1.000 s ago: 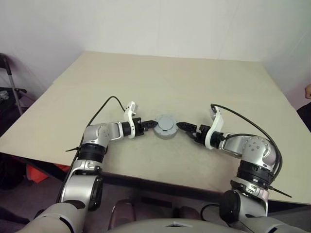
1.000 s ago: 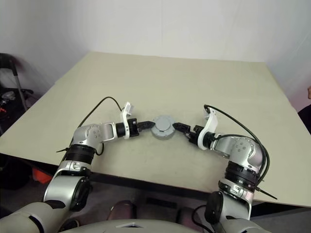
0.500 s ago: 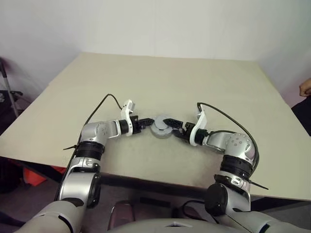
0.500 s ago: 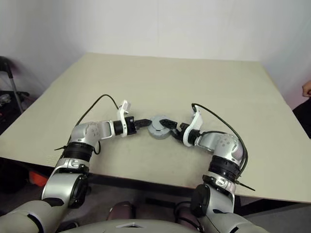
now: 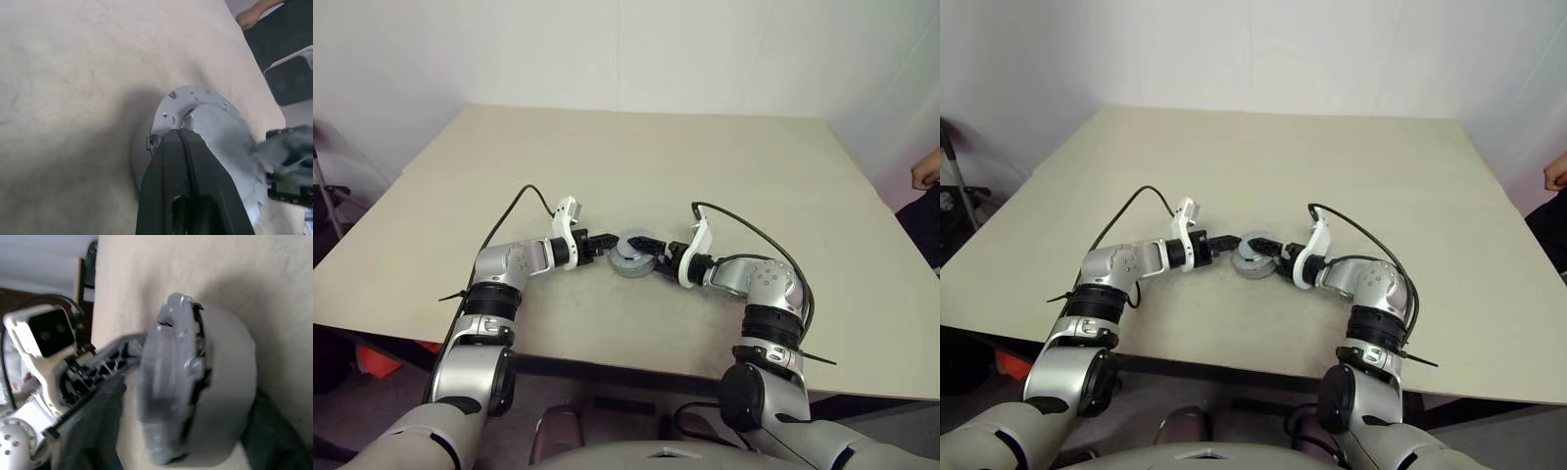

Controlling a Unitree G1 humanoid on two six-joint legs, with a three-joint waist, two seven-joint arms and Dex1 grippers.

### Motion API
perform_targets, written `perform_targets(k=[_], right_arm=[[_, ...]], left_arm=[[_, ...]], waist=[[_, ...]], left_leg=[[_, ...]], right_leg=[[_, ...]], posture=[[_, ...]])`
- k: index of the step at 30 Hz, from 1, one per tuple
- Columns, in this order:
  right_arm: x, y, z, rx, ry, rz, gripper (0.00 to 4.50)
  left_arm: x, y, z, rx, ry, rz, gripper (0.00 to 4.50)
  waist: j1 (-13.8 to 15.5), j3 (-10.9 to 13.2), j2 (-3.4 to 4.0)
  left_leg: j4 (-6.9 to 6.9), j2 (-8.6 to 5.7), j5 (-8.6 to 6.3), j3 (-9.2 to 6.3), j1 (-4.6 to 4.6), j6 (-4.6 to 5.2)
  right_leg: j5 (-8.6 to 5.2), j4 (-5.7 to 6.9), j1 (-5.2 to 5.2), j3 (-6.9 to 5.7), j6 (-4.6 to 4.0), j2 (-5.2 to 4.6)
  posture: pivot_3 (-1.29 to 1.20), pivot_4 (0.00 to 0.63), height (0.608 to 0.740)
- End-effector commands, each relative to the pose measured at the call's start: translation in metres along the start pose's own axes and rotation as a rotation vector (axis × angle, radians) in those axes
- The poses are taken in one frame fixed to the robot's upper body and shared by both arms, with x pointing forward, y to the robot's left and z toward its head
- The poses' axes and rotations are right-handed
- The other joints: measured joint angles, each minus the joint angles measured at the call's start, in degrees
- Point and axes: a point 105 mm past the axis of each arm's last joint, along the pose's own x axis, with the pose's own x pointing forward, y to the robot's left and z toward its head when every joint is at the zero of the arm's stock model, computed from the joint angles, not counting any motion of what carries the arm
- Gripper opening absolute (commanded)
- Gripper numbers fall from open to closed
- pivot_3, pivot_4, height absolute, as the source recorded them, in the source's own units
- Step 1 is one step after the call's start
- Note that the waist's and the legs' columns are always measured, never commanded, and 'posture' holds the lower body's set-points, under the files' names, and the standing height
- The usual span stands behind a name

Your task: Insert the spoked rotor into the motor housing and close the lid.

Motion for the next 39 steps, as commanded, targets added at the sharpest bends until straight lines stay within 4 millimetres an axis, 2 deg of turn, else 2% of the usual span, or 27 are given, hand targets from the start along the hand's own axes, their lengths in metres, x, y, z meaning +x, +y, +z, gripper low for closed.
perform_targets(k=[1,2,3,11,14,18,22,26,30,33,39], right_arm=[[0.008,0.022,-0.003,-0.041,0.031,0.089,2.58],[0.008,0.022,-0.003,-0.046,0.031,0.086,2.35],[0.008,0.021,-0.002,-0.047,0.029,0.083,2.29],[0.002,0.013,0.009,-0.027,-0.013,0.061,2.29],[-0.001,0.011,0.021,0.012,-0.059,0.068,2.29],[-0.005,0.017,0.039,0.067,-0.131,0.112,2.29],[-0.009,0.022,0.054,0.097,-0.187,0.137,2.29],[-0.011,0.025,0.065,0.121,-0.219,0.145,2.29],[-0.014,0.046,0.085,0.202,-0.285,0.246,2.29],[-0.014,0.065,0.089,0.185,-0.279,0.296,2.29],[-0.014,0.085,0.093,0.160,-0.263,0.333,2.29]], left_arm=[[0.008,-0.002,-0.012,-0.012,0.050,0.001,0.00],[0.008,-0.002,-0.013,-0.013,0.050,0.001,0.00],[0.008,-0.002,-0.013,-0.013,0.049,0.000,0.00],[0.008,-0.001,-0.009,-0.008,0.031,-0.003,0.00],[0.004,-0.005,0.006,-0.031,-0.057,-0.042,0.00],[-0.008,-0.003,0.031,-0.104,-0.191,-0.078,0.00],[-0.023,0.005,0.047,-0.156,-0.271,-0.075,0.00],[-0.033,0.013,0.051,-0.191,-0.309,-0.057,0.00],[-0.043,0.008,0.053,-0.280,-0.359,-0.131,0.00],[-0.046,0.004,0.050,-0.324,-0.383,-0.167,0.59],[-0.061,0.004,0.054,-0.402,-0.448,-0.211,2.69]], waist=[[0.07,0.00,0.00],[0.14,0.00,0.00],[0.15,0.00,0.00],[0.28,0.00,0.00],[0.29,0.01,0.00],[0.34,0.10,-0.01],[0.39,0.19,-0.01],[0.37,0.19,-0.01],[0.33,0.20,0.00],[0.31,0.21,0.00],[0.43,0.21,0.00]], left_leg=[[0.00,-0.01,0.00,0.00,-0.06,0.01],[0.00,-0.02,-0.01,0.00,-0.07,0.03],[0.00,-0.02,-0.01,0.00,-0.07,0.04],[0.04,-0.02,0.00,0.00,-0.07,0.06],[0.05,-0.02,0.01,0.00,-0.07,0.08],[0.08,0.00,0.11,-0.01,-0.24,0.23],[0.09,0.01,0.17,-0.02,-0.51,0.34],[0.09,0.01,0.13,-0.02,-0.68,0.43],[0.13,0.04,0.05,-0.03,-0.80,0.60],[0.19,0.05,0.05,-0.03,-0.96,0.73],[0.59,0.20,0.03,-0.06,-1.25,1.04]], right_leg=[[0.06,0.00,-0.04,0.00,0.09,0.00],[0.08,-0.01,-0.02,0.00,0.13,0.00],[0.08,-0.01,0.03,0.00,0.13,0.00],[-0.01,0.01,0.09,0.00,-0.01,-0.02],[0.00,0.01,0.07,0.00,-0.01,-0.02],[0.05,0.04,-0.15,-0.09,-0.09,-0.02],[0.17,0.08,-0.46,-0.15,0.05,-0.01],[0.20,0.09,-0.65,-0.19,0.07,0.01],[0.21,0.11,-0.71,-0.29,0.07,0.00],[0.21,0.13,-0.82,-0.32,0.07,0.00],[0.21,0.16,-0.83,-0.52,0.08,0.00]], posture=[[0.00,0.000,0.740],[0.00,0.000,0.740],[0.00,0.000,0.740],[0.00,0.000,0.740],[0.00,0.000,0.740],[0.00,0.000,0.740],[0.00,0.000,0.740],[0.00,0.000,0.740],[0.00,0.000,0.740],[0.00,0.000,0.740],[0.00,0.000,0.740]])
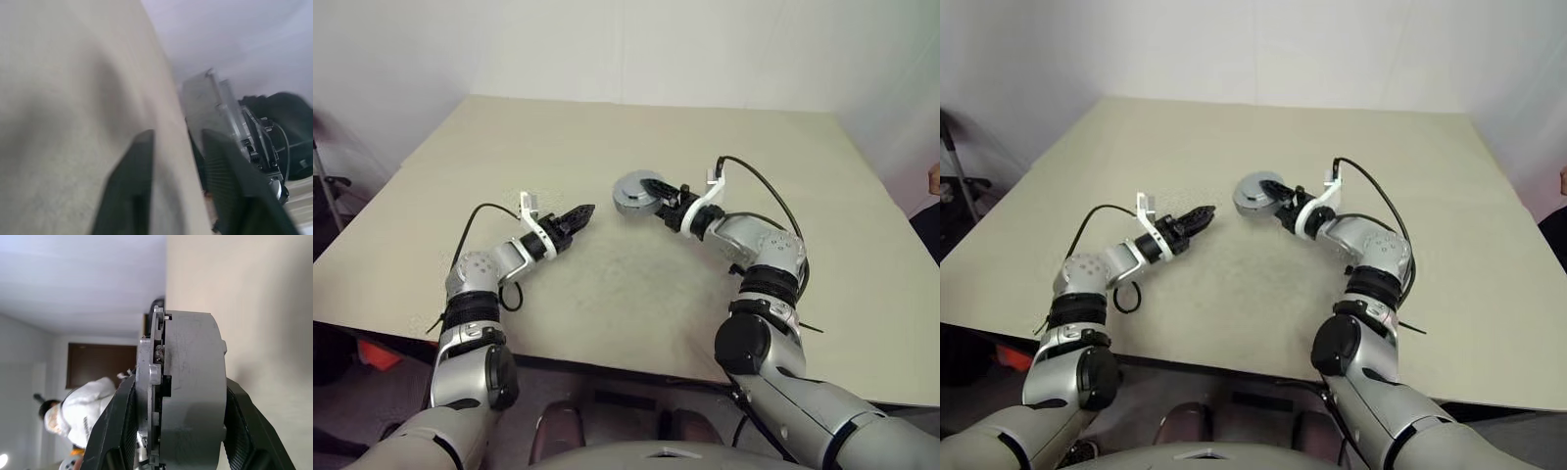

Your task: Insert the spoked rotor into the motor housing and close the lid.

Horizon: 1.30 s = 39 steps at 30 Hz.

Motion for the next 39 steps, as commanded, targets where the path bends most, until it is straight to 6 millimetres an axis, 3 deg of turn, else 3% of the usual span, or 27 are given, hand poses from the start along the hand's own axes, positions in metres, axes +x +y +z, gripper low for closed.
perform_targets(k=[1,5,20,28,31,36,39], right_arm=[[0.001,0.034,0.008,-0.046,-0.014,0.105,2.29],[0.002,0.034,0.002,-0.055,0.024,0.103,2.29],[0.000,0.043,-0.027,-0.110,0.115,0.152,2.29],[-0.001,0.039,-0.027,-0.118,0.096,0.128,2.29],[0.000,0.038,-0.026,-0.118,0.093,0.118,2.29],[0.001,0.036,-0.025,-0.116,0.090,0.110,2.29],[0.001,0.034,-0.025,-0.115,0.087,0.103,2.29]], left_arm=[[-0.007,-0.014,0.014,-0.009,-0.052,-0.056,3.07],[-0.007,-0.024,0.013,-0.147,-0.043,-0.145,4.46],[0.036,-0.038,-0.012,-0.306,0.041,-0.228,4.46],[0.040,-0.043,-0.012,-0.271,0.053,-0.241,4.46],[0.039,-0.041,-0.011,-0.260,0.043,-0.234,3.92],[0.039,-0.041,-0.010,-0.257,0.038,-0.237,2.25],[0.039,-0.040,-0.011,-0.258,0.037,-0.233,2.24]], waist=[[0.08,0.00,0.00],[0.30,0.02,-0.01],[0.79,0.07,-0.02],[1.28,0.07,-0.02],[1.31,0.07,-0.02],[1.32,0.07,-0.03],[1.33,0.07,-0.03]], left_leg=[[0.09,0.01,-0.02,-0.01,-0.03,0.01],[0.38,0.02,-0.15,-0.03,-0.10,-0.13],[0.91,0.06,-0.10,-0.08,-0.03,-0.23],[0.89,0.06,-0.11,-0.08,-0.04,-0.23],[0.90,0.05,-0.11,-0.08,-0.05,-0.22],[0.91,0.05,-0.11,-0.09,-0.06,-0.23],[0.91,0.05,-0.11,-0.09,-0.06,-0.23]], right_leg=[[0.00,0.02,0.00,-0.01,0.01,0.00],[0.01,0.22,0.00,-0.02,0.02,-0.02],[0.01,0.84,-0.01,0.05,0.04,-0.07],[0.01,0.85,-0.02,0.03,0.05,-0.08],[0.01,0.85,-0.02,0.02,0.05,-0.10],[0.01,0.86,-0.02,0.02,0.05,-0.10],[0.01,0.87,-0.02,0.02,0.05,-0.10]], posture=[[0.00,0.000,0.740],[0.00,0.000,0.740],[0.00,0.000,0.740],[0.00,0.000,0.740],[0.00,0.000,0.740],[0.00,0.000,0.740],[0.00,0.000,0.740]])
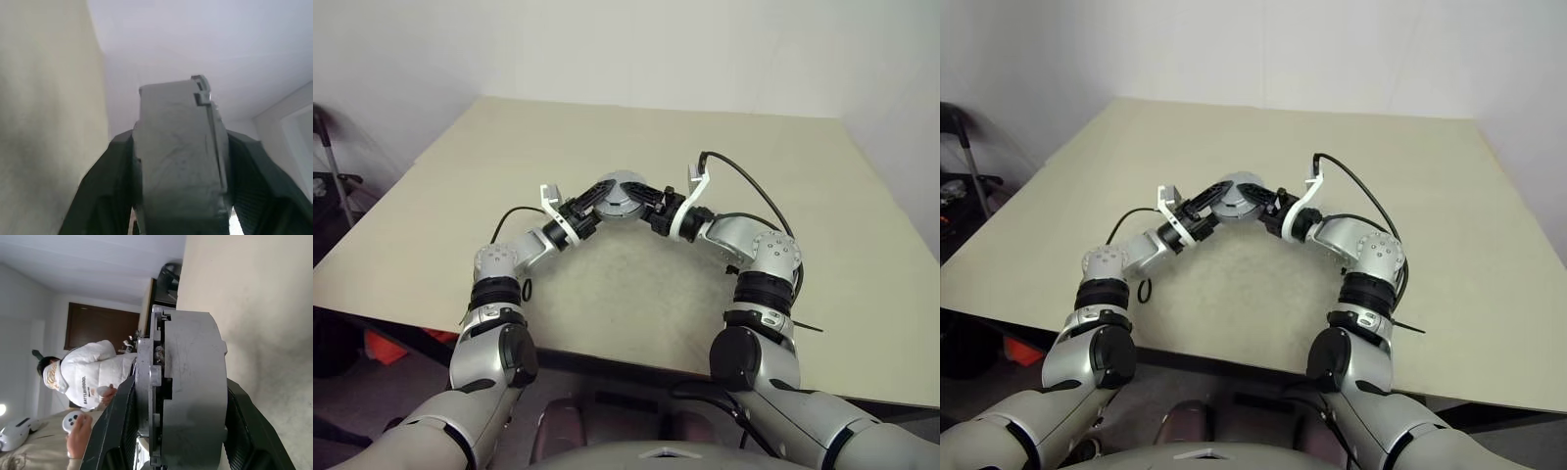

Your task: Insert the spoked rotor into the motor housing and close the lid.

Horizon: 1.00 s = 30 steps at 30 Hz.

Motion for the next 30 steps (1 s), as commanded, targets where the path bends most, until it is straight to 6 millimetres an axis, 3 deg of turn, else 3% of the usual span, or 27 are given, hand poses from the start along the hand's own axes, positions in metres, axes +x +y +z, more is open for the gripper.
perform_targets(k=[1,6,10,12,16,23,30], right_arm=[[0.000,0.018,0.007,-0.034,-0.029,0.065,2.29],[-0.001,0.012,0.010,-0.078,-0.056,0.034,2.29],[-0.003,0.006,0.022,-0.145,-0.138,-0.030,3.45],[-0.005,-0.006,0.038,-0.233,-0.243,-0.143,4.14],[-0.010,-0.016,0.052,-0.302,-0.344,-0.207,4.14],[-0.019,-0.021,0.058,-0.299,-0.373,-0.207,4.14],[-0.017,-0.019,0.056,-0.306,-0.364,-0.198,4.14]], left_arm=[[0.002,-0.010,0.003,0.040,0.001,-0.020,2.24],[0.002,-0.008,0.002,0.048,0.005,-0.010,2.24],[0.001,-0.006,0.005,0.062,-0.015,0.000,2.24],[-0.001,-0.005,0.009,0.077,-0.038,0.005,2.24],[-0.006,-0.003,0.021,0.131,-0.114,0.025,2.24],[-0.046,0.005,0.084,0.257,-0.416,0.185,2.24],[-0.059,0.029,0.096,0.264,-0.484,0.348,2.24]], waist=[[0.01,0.00,0.00],[0.01,0.00,0.00],[0.05,0.00,0.00],[0.04,0.00,0.00],[0.00,0.01,-0.01],[-0.46,0.02,-0.03],[0.54,0.04,-0.06]], left_leg=[[0.00,-0.01,0.00,0.00,0.00,0.00],[0.01,-0.01,0.00,0.00,0.00,0.00],[0.03,-0.02,0.00,-0.01,-0.03,0.00],[0.05,-0.03,0.00,-0.01,-0.03,0.00],[0.07,-0.02,0.00,-0.01,-0.04,0.00],[0.06,0.08,0.00,-0.02,0.02,0.01],[0.11,0.00,-0.01,-0.08,-0.10,0.02]], right_leg=[[0.00,0.00,0.00,0.00,0.00,0.00],[0.00,0.00,0.00,0.00,0.00,-0.01],[0.00,0.00,0.00,-0.01,0.00,-0.03],[0.00,0.01,0.00,-0.01,0.01,-0.04],[0.00,0.01,0.01,-0.01,0.01,-0.03],[0.00,0.01,0.00,0.03,0.01,0.10],[0.00,0.00,0.02,-0.04,0.01,0.02]], posture=[[0.00,0.000,0.740],[0.00,0.000,0.740],[0.00,0.000,0.740],[0.00,0.000,0.740],[0.00,0.000,0.740],[0.00,0.000,0.740],[0.00,0.000,0.740]])
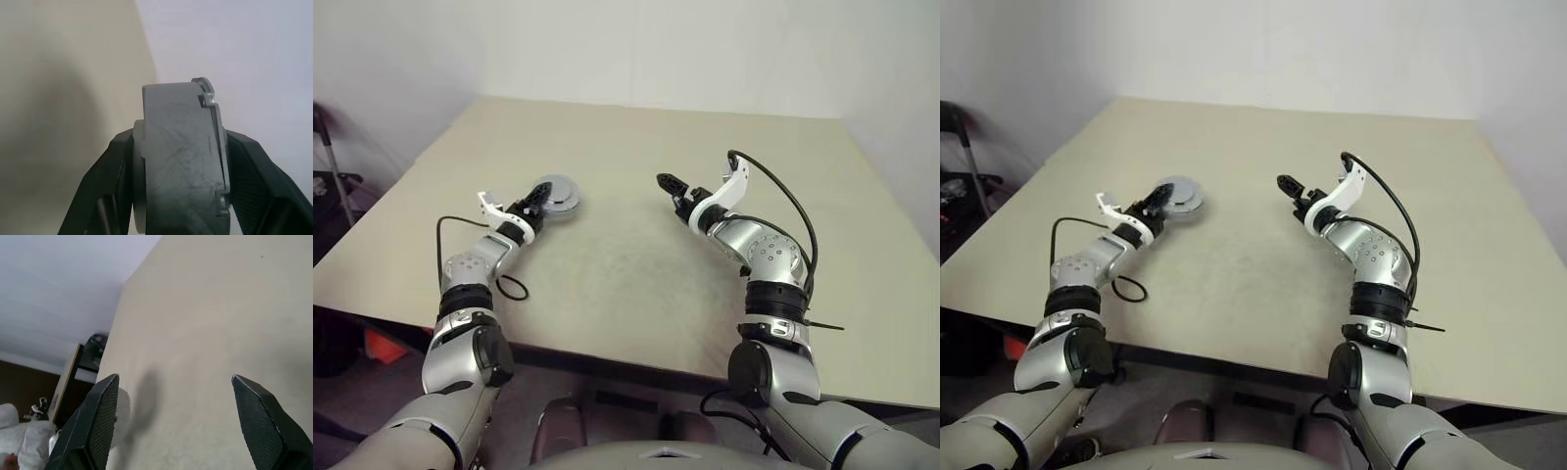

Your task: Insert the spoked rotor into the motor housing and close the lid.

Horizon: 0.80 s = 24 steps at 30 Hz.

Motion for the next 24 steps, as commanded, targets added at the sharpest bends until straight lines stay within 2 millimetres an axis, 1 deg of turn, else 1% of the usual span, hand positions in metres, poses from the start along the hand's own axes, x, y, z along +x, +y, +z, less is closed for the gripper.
perform_targets(k=[1,4,7,9,10,13,14,16,21,24], right_arm=[[0.000,0.015,0.007,-0.016,-0.027,0.057,4.14],[0.001,0.015,0.005,-0.019,-0.016,0.058,4.14],[0.001,0.014,0.004,-0.028,-0.014,0.053,4.14],[0.002,0.013,0.004,-0.032,-0.013,0.048,4.17],[0.002,0.013,0.004,-0.031,-0.012,0.048,4.17],[0.004,0.013,0.003,-0.026,-0.002,0.045,4.17],[0.004,0.012,0.002,-0.024,0.004,0.041,4.17],[0.006,0.011,0.002,-0.024,0.009,0.037,4.17],[0.008,0.008,0.004,-0.013,0.026,0.026,4.17],[0.010,0.008,0.002,-0.023,0.040,0.028,4.17]], left_arm=[[0.010,-0.012,0.004,0.021,-0.022,-0.020,2.24],[0.010,-0.009,0.004,0.025,-0.022,-0.004,2.24],[0.008,-0.003,0.009,0.041,-0.040,0.026,2.24],[0.006,0.000,0.011,0.051,-0.044,0.035,2.97],[0.005,0.000,0.012,0.054,-0.046,0.036,3.23],[0.000,0.005,0.021,0.094,-0.063,0.058,4.23],[-0.002,0.005,0.025,0.112,-0.066,0.066,4.48],[-0.007,0.006,0.034,0.129,-0.081,0.072,4.48],[-0.020,0.004,0.068,0.184,-0.162,0.095,4.48],[-0.023,0.000,0.078,0.237,-0.173,0.095,4.48]], waist=[[0.12,0.03,-0.05],[0.05,0.08,-0.14],[-0.13,0.08,-0.14],[-0.36,0.08,-0.14],[-0.43,0.08,-0.14],[-0.51,0.08,-0.14],[-0.64,0.08,-0.14],[-1.03,0.08,-0.14],[-1.76,0.08,-0.14],[-1.77,0.08,-0.14]], left_leg=[[0.01,-0.02,0.00,0.00,-0.01,0.00],[0.07,-0.01,0.00,-0.02,-0.03,0.00],[0.10,0.02,0.00,-0.03,0.01,-0.01],[0.15,0.02,0.00,-0.03,0.02,-0.01],[0.16,0.02,0.00,-0.03,0.02,-0.01],[0.17,0.02,0.01,-0.03,0.13,-0.02],[0.17,0.02,0.02,-0.03,0.19,-0.03],[0.17,0.02,0.03,-0.02,0.29,-0.05],[0.17,0.14,0.06,-0.06,0.24,-0.10],[0.15,0.13,0.05,-0.06,0.20,-0.09]], right_leg=[[0.00,0.01,0.00,0.00,0.00,-0.03],[0.00,0.02,0.00,-0.04,0.00,-0.04],[0.00,0.09,0.00,-0.05,0.00,-0.03],[0.00,0.10,0.02,-0.04,0.00,-0.04],[0.00,0.10,0.02,-0.03,0.00,-0.04],[0.01,0.12,0.10,-0.02,-0.01,-0.04],[0.00,0.13,0.15,-0.02,-0.01,-0.04],[0.02,0.17,0.18,0.05,-0.05,-0.02],[0.05,0.16,0.14,0.01,-0.09,0.09],[0.04,0.09,0.14,-0.01,-0.09,0.08]], posture=[[0.00,0.000,0.740],[0.00,0.000,0.740],[0.00,0.000,0.740],[0.00,0.000,0.740],[0.00,0.000,0.740],[0.00,0.000,0.740],[0.00,0.000,0.740],[0.00,0.000,0.740],[0.00,0.000,0.740],[0.00,0.000,0.740]])
